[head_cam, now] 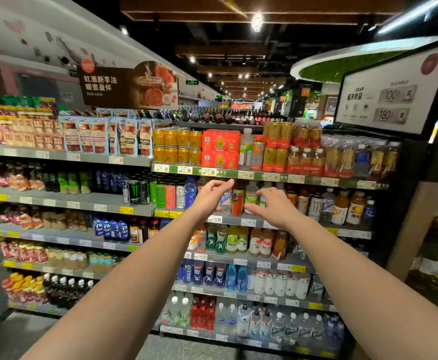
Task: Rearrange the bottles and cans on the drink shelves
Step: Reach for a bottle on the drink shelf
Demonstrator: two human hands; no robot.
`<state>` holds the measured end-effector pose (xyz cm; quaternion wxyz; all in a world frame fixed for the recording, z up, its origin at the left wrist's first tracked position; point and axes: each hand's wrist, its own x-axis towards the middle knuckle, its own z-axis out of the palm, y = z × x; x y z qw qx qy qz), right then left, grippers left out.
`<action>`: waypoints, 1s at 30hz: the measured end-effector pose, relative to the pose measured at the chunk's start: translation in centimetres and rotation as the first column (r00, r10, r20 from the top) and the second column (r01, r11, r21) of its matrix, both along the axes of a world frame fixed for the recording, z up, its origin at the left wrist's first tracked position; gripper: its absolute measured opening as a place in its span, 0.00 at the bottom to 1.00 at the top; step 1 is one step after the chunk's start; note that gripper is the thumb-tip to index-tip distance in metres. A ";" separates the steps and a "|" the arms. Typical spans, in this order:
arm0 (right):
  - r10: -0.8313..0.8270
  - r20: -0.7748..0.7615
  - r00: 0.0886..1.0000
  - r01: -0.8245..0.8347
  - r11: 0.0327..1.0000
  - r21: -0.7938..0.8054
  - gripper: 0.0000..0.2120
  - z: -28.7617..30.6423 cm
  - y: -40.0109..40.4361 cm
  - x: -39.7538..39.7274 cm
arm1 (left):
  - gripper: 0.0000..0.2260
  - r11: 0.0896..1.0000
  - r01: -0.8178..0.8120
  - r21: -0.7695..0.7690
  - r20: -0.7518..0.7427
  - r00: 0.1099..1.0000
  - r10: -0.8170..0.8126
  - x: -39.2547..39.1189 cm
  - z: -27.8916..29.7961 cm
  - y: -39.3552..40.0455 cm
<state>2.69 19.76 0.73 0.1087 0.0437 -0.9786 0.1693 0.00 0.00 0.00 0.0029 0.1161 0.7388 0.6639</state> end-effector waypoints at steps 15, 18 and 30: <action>-0.070 0.036 0.997 0.072 0.995 -0.062 0.31 -3.0 4.0 -13.4 | 0.20 0.999 -0.027 -0.036 0.066 0.997 0.030 -14.4 -3.9 3.0; -0.058 0.038 0.998 0.061 0.995 -0.075 0.32 -3.2 6.3 -16.7 | 0.21 0.997 -0.043 -0.060 0.048 0.998 0.046 -17.6 -3.9 5.2; -0.014 -0.055 0.998 0.003 0.978 -0.209 0.29 -2.6 12.0 -29.4 | 0.12 0.995 -0.103 -0.016 0.049 0.993 0.103 -28.6 -3.8 11.1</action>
